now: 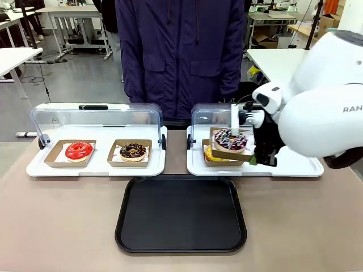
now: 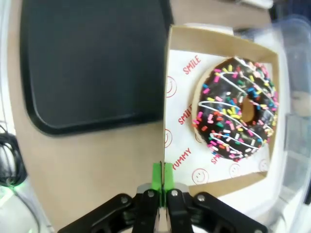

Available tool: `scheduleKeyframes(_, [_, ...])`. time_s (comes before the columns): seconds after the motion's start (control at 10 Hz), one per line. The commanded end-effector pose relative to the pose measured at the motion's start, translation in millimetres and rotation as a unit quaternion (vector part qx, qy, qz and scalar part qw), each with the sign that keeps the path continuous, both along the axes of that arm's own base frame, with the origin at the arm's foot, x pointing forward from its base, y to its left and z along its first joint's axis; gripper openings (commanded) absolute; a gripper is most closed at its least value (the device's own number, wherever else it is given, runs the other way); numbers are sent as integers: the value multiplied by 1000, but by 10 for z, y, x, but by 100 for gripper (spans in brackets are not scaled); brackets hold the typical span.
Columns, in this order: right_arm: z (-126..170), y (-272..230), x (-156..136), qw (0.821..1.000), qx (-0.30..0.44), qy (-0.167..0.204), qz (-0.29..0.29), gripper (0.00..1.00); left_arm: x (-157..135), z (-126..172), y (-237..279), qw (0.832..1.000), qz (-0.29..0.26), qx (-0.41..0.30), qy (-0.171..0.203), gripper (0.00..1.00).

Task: Move the fourth donut from the left to the tray.
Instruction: Pick up the Paper togo box containing the Donut indicated by the person and place it on the Handle tray.

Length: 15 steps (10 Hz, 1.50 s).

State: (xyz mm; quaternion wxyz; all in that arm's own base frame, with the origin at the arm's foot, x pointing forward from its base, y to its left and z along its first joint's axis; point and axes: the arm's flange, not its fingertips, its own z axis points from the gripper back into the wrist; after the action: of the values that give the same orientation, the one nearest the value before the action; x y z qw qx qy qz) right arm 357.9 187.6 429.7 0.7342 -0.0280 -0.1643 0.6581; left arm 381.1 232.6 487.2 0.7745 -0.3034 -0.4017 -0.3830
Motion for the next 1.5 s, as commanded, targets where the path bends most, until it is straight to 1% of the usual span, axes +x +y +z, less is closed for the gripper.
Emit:
scheduleKeyframes(0.0, [-283,115,-442,1000,-2,-5,-2,2,-15,6,-8,1000,-3,-5,-4,100])
scheduleKeyframes(0.1, [-342,274,-510,1000,0,-3,0,2,-15,6,-8,1000,-3,-5,-4,100])
scheduleKeyframes(0.2, [-410,374,-513,1000,-3,9,10,2,-15,6,-8,1000,-3,-5,-4,100])
scheduleKeyframes(0.3, [-453,416,-502,1000,1,4,16,2,-15,6,-8,1000,-3,-5,-4,100])
scheduleKeyframes(0.4, [-135,484,-252,1000,-2,15,19,2,-15,6,-8,1000,-3,-5,-4,100])
scheduleKeyframes(0.7, [-135,484,-252,1000,-2,15,19,2,-15,6,-8,1000,-3,-5,-4,100])
scheduleKeyframes(0.8, [-192,519,-248,1000,0,20,20,2,-15,6,-8,1000,-3,-5,-4,100])
scheduleKeyframes(0.9, [-267,696,-397,1000,-5,-13,10,2,-15,6,-8,1000,-3,-5,-4,100])
scheduleKeyframes(1.0, [-296,919,-571,999,-33,-35,-4,2,-15,6,-8,1000,-3,-5,-4,100])
scheduleKeyframes(1.1, [-316,1055,-676,998,-33,-45,-9,2,-15,6,-8,1000,-3,-5,-4,100])
scheduleKeyframes(1.3, [-417,1246,-810,998,-38,-45,-12,2,-15,6,-8,1000,-3,-5,-4,100])
scheduleKeyframes(1.4, [-493,1333,-896,999,-38,-35,-8,2,-15,6,-8,1000,-3,-5,-4,100])
